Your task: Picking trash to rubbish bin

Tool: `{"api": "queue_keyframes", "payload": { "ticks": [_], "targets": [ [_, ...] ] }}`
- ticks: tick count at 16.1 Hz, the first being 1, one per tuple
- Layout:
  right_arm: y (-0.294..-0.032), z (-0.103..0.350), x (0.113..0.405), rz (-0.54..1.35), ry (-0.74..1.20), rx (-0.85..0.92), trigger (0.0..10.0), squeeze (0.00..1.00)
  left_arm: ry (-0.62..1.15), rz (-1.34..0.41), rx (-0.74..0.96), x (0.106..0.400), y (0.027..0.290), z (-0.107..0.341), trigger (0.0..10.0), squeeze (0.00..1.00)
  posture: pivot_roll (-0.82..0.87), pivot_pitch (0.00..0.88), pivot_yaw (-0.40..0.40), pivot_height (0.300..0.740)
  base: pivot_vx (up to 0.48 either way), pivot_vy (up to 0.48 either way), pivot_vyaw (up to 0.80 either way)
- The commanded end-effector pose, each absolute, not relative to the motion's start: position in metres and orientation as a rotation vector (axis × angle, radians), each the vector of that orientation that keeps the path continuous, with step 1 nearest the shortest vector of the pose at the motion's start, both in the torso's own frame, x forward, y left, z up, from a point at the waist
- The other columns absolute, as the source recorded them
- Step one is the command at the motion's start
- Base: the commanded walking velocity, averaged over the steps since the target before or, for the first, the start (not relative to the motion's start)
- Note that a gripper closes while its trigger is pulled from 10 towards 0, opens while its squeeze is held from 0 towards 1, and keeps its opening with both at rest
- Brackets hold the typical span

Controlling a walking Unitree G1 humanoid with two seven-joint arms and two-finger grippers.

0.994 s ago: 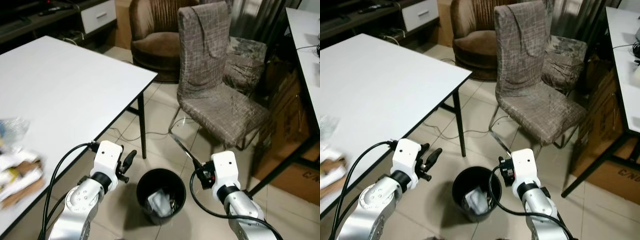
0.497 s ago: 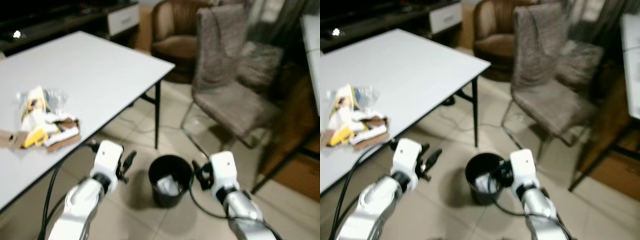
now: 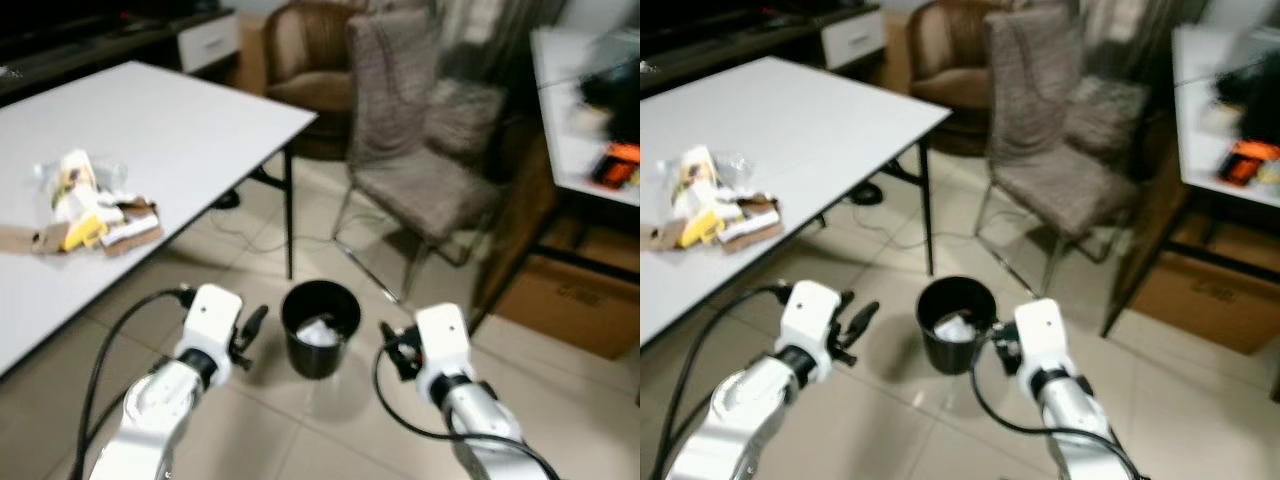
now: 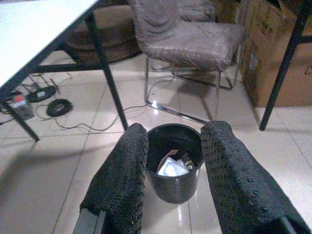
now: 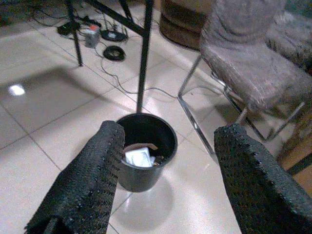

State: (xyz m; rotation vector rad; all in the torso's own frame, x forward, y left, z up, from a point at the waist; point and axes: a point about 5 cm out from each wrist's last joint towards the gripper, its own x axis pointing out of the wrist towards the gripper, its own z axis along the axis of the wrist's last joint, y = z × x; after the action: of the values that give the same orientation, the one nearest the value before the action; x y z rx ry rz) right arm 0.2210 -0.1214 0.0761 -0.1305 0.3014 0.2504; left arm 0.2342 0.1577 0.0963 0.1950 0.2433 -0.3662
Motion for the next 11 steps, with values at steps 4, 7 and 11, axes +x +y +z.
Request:
{"api": "queue_keyframes", "payload": {
  "ticks": [4, 7, 11],
  "targets": [
    [-0.1245, 0.0774, 0.2274, 0.224, 0.269, -0.239, 10.0, 0.00, 0.246, -0.357, 0.193, 0.2318, 0.1571, 0.0953, 10.0, 0.00, -0.04, 0.000, -0.022, 0.740, -0.301, 0.000, 0.00],
    [-0.1240, 0.0774, 0.2283, 0.231, 0.266, -0.259, 10.0, 0.00, 0.245, -0.353, 0.193, 0.2317, 0.1575, 0.0950, 10.0, 0.00, -0.04, 0.000, -0.027, 0.740, -0.301, 0.000, 0.00],
    [-0.1229, 0.0770, 0.2302, 0.243, 0.255, -0.286, 10.0, 0.00, 0.242, -0.346, 0.193, 0.2305, 0.1582, 0.0952, 10.0, 0.00, -0.03, 0.000, -0.031, 0.740, -0.301, 0.000, 0.00]
  ]
}}
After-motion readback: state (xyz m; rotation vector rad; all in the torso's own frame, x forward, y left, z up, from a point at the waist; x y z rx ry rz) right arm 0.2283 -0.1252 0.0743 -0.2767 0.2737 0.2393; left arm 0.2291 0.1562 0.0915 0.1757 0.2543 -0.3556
